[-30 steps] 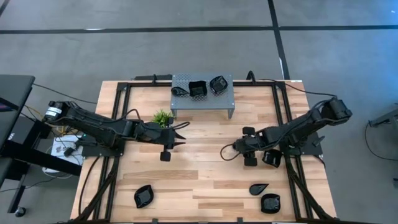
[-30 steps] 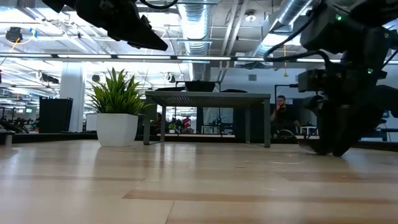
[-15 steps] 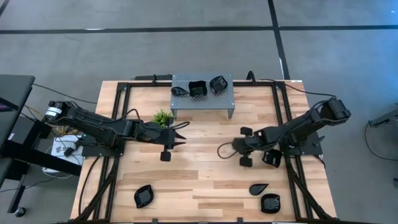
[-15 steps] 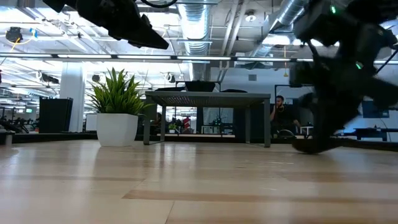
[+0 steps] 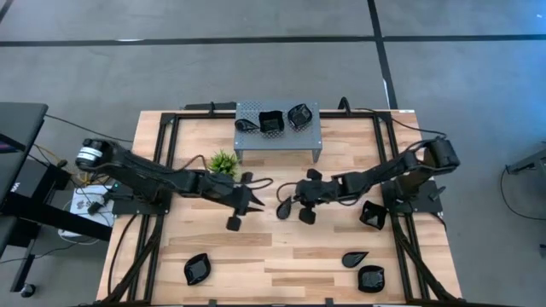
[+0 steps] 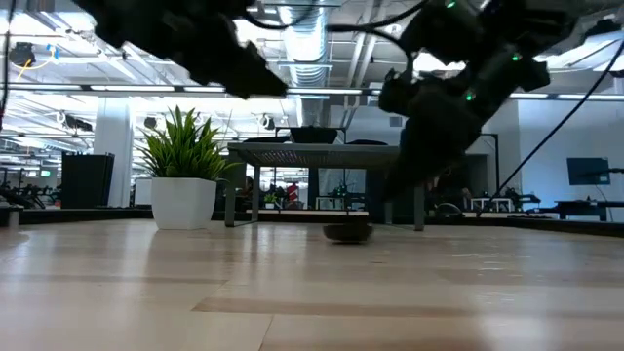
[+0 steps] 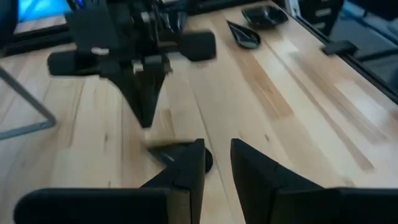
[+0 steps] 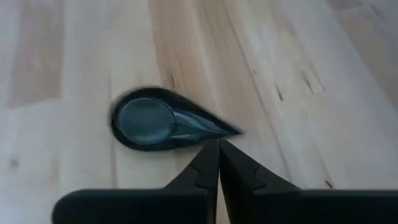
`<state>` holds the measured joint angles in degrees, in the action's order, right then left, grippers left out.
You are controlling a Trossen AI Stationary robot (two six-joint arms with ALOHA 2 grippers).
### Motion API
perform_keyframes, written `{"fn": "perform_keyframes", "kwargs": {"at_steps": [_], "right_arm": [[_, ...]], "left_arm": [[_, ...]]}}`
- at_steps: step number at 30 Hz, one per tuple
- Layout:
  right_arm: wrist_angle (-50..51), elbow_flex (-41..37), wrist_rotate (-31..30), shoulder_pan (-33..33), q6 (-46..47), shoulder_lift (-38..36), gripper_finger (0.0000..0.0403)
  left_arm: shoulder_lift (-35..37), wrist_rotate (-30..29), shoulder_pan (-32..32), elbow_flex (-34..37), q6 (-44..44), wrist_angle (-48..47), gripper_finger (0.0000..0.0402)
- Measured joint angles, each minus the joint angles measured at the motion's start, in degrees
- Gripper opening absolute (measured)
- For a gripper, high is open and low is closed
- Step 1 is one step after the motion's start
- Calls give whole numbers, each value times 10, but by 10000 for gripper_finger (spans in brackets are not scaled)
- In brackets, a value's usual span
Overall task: Pick & Place Mini shaped plates
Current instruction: Stack the black drop-shaped plate on top of the black drop-shaped plate on the shelf
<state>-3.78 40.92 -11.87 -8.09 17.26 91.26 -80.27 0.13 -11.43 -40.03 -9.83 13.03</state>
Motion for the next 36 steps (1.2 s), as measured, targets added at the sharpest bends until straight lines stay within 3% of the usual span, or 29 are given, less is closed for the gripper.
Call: {"fn": "perform_keyframes", "kwargs": {"at_steps": [4, 7, 10, 20, 27, 36], "right_arm": [[47, 41, -1, 4, -36, 35, 2], [137, 80, 13, 5, -39, 47, 2], [213, 98, 46, -1, -11, 48, 1], [79, 103, 64, -29, -18, 124, 1], [74, 124, 60, -29, -22, 156, 0], [-1, 124, 59, -26, -35, 161, 0]], "left_arm": [[-90, 10, 1, 0, 18, 123, 93], [-150, 13, 1, 0, 33, 204, 107], [-191, 13, 5, -1, 60, 226, 120], [-251, 13, 35, 0, 136, 218, 125], [-276, 12, 56, 1, 134, 213, 114], [-206, 12, 43, 1, 137, 212, 108]]}}
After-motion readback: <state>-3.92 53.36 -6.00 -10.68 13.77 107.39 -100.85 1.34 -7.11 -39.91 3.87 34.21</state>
